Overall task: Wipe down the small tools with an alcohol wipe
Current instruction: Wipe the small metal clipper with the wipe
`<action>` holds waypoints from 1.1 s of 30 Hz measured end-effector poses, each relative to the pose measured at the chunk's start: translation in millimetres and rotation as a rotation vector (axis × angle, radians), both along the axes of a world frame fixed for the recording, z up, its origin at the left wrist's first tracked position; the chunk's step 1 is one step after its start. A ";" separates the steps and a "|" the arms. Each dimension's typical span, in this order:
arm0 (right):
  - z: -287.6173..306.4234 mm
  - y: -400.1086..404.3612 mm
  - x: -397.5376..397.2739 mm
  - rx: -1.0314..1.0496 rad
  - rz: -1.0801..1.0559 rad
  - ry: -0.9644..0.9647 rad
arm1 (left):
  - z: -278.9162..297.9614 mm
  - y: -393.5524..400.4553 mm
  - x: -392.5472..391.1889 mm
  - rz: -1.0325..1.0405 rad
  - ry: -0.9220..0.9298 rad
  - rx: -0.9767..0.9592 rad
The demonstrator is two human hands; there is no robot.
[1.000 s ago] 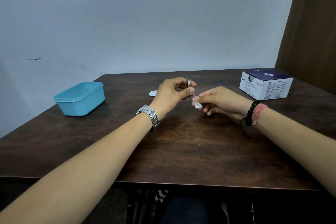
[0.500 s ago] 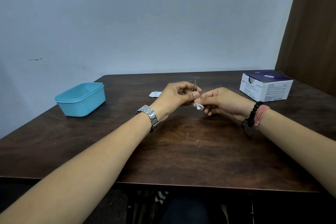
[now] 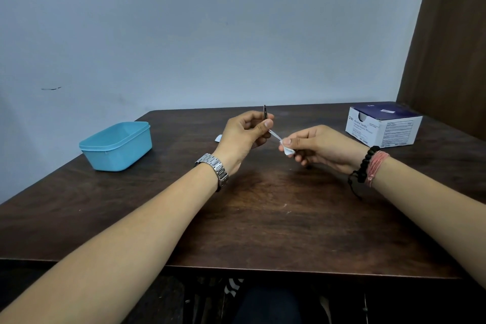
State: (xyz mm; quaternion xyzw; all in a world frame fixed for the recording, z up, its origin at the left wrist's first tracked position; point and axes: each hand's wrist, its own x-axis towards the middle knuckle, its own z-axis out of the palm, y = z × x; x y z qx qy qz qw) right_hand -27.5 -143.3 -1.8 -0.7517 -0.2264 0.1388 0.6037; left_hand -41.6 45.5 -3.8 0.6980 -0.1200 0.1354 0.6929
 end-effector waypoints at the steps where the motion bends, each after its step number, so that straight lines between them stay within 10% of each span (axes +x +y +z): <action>1: 0.1 -0.8 1.1 0.027 -0.027 -0.007 | -0.2 0.7 0.2 0.003 0.012 -0.017; 33: -1.3 0.1 6.1 0.244 -0.212 -0.182 | -5.2 -11.6 -4.5 -0.033 0.097 0.074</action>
